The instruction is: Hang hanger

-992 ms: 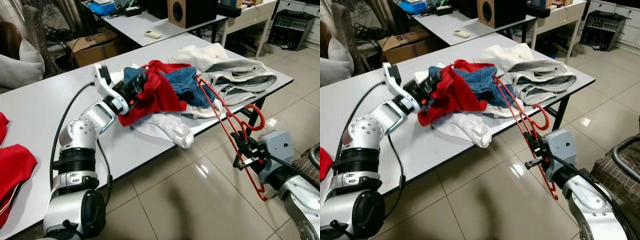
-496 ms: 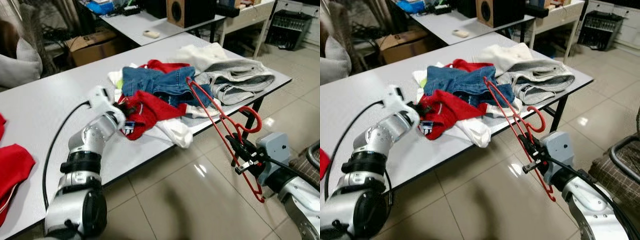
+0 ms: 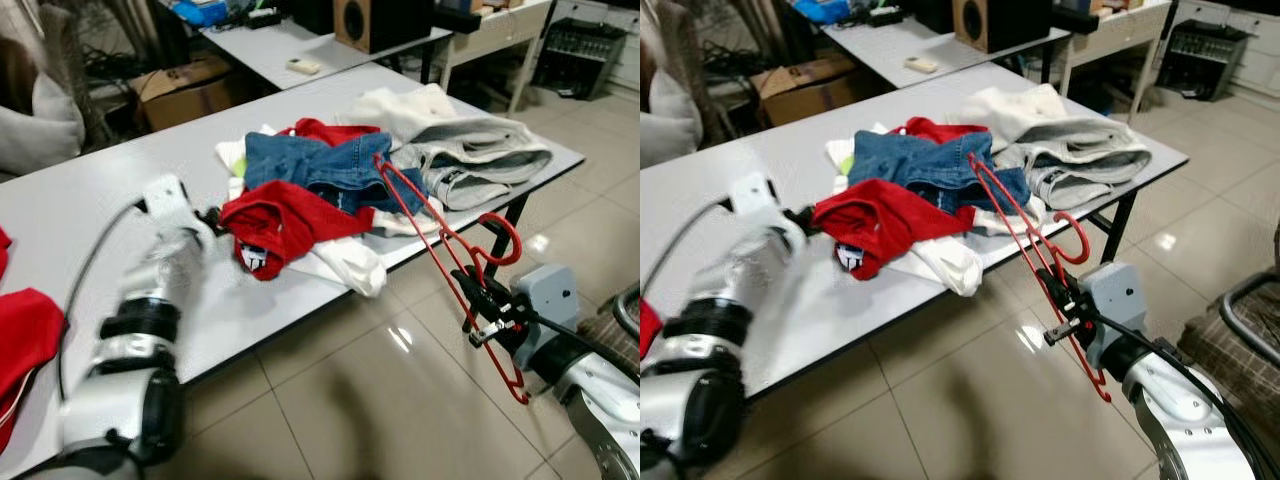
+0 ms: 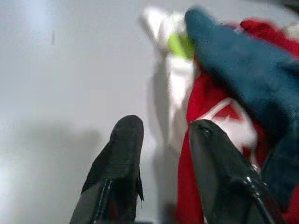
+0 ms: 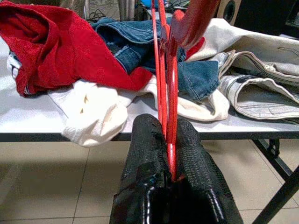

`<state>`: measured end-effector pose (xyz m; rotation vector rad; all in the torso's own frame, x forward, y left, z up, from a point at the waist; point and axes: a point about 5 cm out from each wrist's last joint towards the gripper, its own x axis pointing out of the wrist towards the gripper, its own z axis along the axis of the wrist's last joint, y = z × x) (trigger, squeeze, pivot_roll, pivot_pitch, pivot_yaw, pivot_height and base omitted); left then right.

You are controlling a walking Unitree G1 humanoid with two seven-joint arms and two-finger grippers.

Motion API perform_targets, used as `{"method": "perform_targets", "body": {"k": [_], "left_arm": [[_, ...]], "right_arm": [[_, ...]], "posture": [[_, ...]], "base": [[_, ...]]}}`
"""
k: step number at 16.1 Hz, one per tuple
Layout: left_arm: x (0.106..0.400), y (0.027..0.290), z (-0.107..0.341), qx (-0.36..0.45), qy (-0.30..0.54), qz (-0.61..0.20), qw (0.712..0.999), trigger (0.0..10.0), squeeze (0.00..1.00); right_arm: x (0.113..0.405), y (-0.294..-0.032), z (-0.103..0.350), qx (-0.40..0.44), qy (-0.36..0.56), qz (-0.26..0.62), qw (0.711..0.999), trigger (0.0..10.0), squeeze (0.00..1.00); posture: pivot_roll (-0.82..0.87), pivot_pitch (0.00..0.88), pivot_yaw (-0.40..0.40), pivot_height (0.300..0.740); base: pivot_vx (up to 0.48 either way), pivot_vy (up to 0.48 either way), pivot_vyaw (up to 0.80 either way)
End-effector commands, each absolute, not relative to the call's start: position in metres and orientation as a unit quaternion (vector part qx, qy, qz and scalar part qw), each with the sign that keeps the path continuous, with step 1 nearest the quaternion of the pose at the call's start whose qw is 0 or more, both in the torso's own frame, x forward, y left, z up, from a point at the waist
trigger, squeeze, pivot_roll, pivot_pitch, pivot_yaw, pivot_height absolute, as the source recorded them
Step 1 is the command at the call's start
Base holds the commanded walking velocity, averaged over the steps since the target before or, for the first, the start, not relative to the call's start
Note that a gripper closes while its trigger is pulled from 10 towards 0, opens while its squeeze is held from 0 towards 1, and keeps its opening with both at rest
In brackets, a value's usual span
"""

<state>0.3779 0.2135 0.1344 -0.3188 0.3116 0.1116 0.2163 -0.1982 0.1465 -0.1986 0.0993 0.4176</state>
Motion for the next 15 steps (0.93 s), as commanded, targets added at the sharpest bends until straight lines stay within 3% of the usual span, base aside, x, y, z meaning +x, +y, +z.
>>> {"method": "perform_targets", "body": {"k": [1, 7, 10, 15], "left_arm": [[0.379, 0.218, 0.143, -0.15, 0.144, 0.021, 0.978, 10.0, 1.0], [0.337, 0.244, 0.127, -0.133, 0.217, -0.138, 0.957, 10.0, 1.0], [0.309, 0.233, 0.125, -0.117, 0.27, -0.231, 0.927, 10.0, 1.0], [0.297, 0.208, 0.129, -0.151, 0.258, -0.295, 0.907, 10.0, 1.0]], "right_arm": [[0.216, -0.199, 0.146, -0.102, 0.049, 0.204, 0.972, 10.0, 0.0], [0.216, -0.198, 0.144, -0.102, 0.054, 0.211, 0.971, 10.0, 0.0], [0.216, -0.197, 0.143, -0.103, 0.058, 0.216, 0.969, 10.0, 0.0], [0.217, -0.197, 0.143, -0.102, 0.059, 0.219, 0.969, 10.0, 0.0]], "posture": [[-0.24, 0.0, 0.13, 0.74], [-0.21, 0.0, 0.109, 0.74], [-0.21, 0.0, 0.109, 0.74], [-0.19, 0.0, 0.097, 0.74]], "base": [[0.0, 0.0, 0.0], [0.0, 0.0, 0.0], [0.0, 0.0, 0.0], [0.0, 0.0, 0.0]]}}
